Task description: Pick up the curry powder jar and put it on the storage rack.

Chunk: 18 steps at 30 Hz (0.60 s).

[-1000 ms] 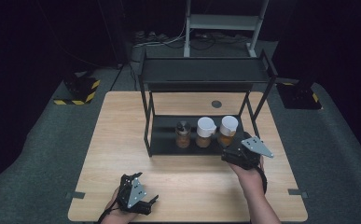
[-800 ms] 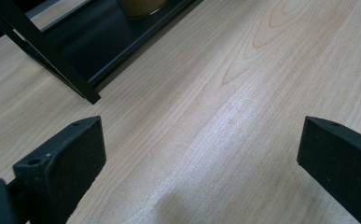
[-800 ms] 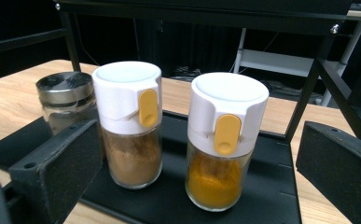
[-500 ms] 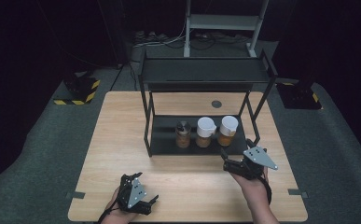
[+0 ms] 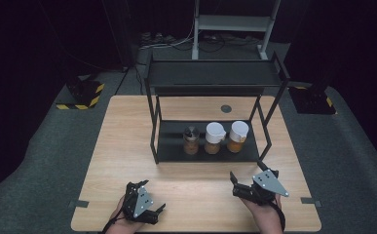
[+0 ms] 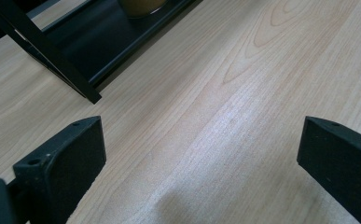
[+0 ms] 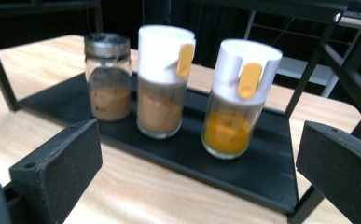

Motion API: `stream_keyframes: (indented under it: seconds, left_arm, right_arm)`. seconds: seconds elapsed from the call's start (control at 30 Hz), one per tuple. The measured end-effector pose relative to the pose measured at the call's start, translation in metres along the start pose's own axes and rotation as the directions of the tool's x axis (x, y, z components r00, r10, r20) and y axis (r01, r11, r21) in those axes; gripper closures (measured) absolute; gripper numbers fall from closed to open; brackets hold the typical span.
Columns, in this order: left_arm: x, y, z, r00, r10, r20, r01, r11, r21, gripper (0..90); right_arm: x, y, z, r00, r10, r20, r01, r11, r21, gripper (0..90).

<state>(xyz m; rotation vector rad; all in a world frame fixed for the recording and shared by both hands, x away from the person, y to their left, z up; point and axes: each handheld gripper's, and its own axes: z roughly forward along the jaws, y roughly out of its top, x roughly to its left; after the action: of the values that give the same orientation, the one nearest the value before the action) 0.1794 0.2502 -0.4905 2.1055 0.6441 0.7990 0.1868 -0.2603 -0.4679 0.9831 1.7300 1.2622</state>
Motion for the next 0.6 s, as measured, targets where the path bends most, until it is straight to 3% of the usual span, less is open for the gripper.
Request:
stream_keyframes:
  seconds: [0.27,0.6]
  left_arm:
    - [-0.001,0.000,0.000,1.0000,0.003,-0.003,-0.003,1.0000,0.000,1.5]
    - [-0.002,0.000,0.000,1.0000,0.001,-0.008,-0.001,1.0000,-0.001,1.5]
  right_arm:
    - [0.008,-0.021,-0.008,0.9995,-0.029,0.007,0.029,0.999,0.045,0.0]
    - [0.006,-0.032,-0.010,0.9989,-0.044,0.018,0.042,0.995,0.092,0.0]
